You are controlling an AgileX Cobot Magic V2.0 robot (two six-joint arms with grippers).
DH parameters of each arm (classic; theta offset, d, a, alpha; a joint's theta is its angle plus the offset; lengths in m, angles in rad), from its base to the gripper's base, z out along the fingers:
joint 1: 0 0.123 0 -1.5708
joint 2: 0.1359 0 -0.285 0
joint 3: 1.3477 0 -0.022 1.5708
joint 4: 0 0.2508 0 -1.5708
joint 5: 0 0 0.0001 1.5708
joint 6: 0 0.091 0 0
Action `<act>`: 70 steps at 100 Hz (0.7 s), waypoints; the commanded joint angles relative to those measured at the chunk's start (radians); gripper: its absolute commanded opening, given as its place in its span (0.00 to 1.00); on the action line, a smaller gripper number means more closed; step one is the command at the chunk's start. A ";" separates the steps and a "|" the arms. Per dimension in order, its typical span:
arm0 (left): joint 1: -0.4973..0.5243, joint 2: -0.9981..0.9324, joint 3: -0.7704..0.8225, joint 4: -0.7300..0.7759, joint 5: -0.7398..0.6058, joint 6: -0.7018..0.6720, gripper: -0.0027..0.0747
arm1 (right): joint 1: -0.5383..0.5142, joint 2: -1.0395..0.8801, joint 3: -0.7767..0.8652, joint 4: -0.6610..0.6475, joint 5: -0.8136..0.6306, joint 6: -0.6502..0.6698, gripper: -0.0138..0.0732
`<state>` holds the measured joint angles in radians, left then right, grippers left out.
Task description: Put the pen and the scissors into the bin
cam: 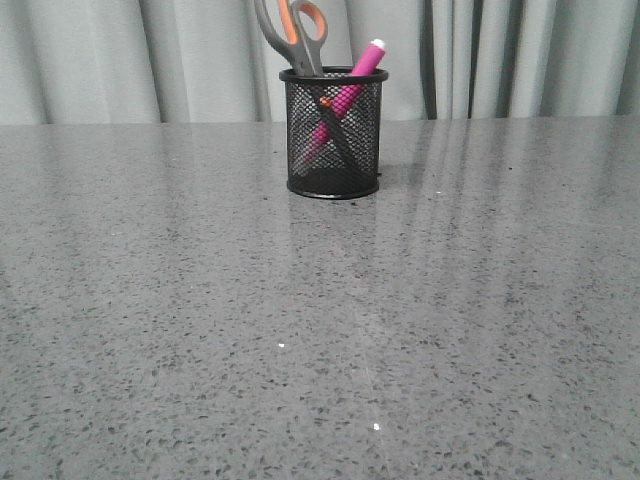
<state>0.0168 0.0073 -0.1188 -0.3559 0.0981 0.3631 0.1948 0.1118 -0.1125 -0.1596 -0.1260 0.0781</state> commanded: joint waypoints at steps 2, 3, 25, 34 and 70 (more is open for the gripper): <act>-0.008 0.011 -0.013 0.292 -0.059 -0.280 0.01 | -0.004 0.007 -0.025 0.005 -0.075 -0.006 0.07; -0.008 0.011 -0.010 0.292 -0.061 -0.282 0.01 | -0.004 0.007 -0.025 0.005 -0.075 -0.006 0.07; -0.071 0.004 0.073 0.356 -0.110 -0.291 0.01 | -0.004 0.007 -0.025 0.005 -0.075 -0.006 0.07; -0.088 -0.007 0.105 0.347 -0.112 -0.291 0.01 | -0.004 0.007 -0.025 0.005 -0.075 -0.006 0.07; -0.067 -0.045 0.165 0.308 -0.117 -0.291 0.01 | -0.004 0.007 -0.025 0.005 -0.078 -0.006 0.07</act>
<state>-0.0502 -0.0038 0.0013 -0.0314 0.0612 0.0857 0.1948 0.1100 -0.1121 -0.1596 -0.1243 0.0781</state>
